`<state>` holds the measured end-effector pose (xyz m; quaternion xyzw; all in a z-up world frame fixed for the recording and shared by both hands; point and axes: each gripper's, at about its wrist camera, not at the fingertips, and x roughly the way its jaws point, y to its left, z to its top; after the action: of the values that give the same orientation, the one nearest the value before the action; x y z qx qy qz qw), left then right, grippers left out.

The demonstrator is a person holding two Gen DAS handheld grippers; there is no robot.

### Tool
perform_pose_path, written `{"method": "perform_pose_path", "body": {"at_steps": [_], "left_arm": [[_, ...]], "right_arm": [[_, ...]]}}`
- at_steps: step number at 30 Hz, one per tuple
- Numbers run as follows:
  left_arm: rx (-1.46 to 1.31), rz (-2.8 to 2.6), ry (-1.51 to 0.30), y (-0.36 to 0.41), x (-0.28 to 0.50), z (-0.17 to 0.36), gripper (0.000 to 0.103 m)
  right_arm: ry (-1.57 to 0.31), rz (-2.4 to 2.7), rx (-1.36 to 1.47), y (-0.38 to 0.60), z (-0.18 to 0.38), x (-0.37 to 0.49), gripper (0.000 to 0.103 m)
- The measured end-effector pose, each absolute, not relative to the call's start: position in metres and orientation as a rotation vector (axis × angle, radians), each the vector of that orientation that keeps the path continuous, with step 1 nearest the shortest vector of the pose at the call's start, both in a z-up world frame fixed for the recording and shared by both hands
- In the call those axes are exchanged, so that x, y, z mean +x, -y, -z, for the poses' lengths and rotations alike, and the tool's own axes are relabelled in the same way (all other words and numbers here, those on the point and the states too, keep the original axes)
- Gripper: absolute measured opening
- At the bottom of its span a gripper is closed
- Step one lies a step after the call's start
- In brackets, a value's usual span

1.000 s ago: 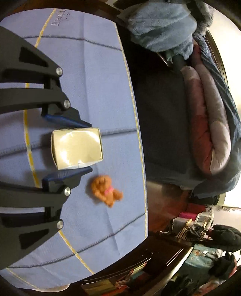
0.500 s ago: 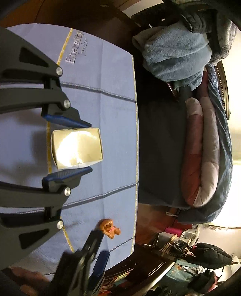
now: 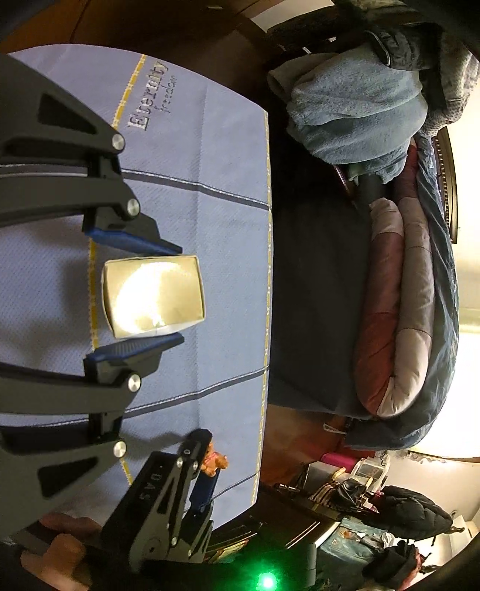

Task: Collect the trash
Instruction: 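Grasp the cream box with the left tool while the right tool grasps the orange bear, then carry cream box and orange bear over the bin and open both tools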

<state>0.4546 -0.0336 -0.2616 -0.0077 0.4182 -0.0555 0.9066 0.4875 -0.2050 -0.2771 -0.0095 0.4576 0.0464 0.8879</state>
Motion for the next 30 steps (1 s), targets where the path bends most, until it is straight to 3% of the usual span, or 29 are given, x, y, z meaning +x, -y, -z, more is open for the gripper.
{"method": "perform_pose_path", "body": {"at_steps": [30], "left_arm": [[-0.007,0.223,-0.741,0.091,0.314,0.182,0.043]], "right_arm": [[-0.786,-0.049,0.15,0.286,0.2,0.299,0.044]]}}
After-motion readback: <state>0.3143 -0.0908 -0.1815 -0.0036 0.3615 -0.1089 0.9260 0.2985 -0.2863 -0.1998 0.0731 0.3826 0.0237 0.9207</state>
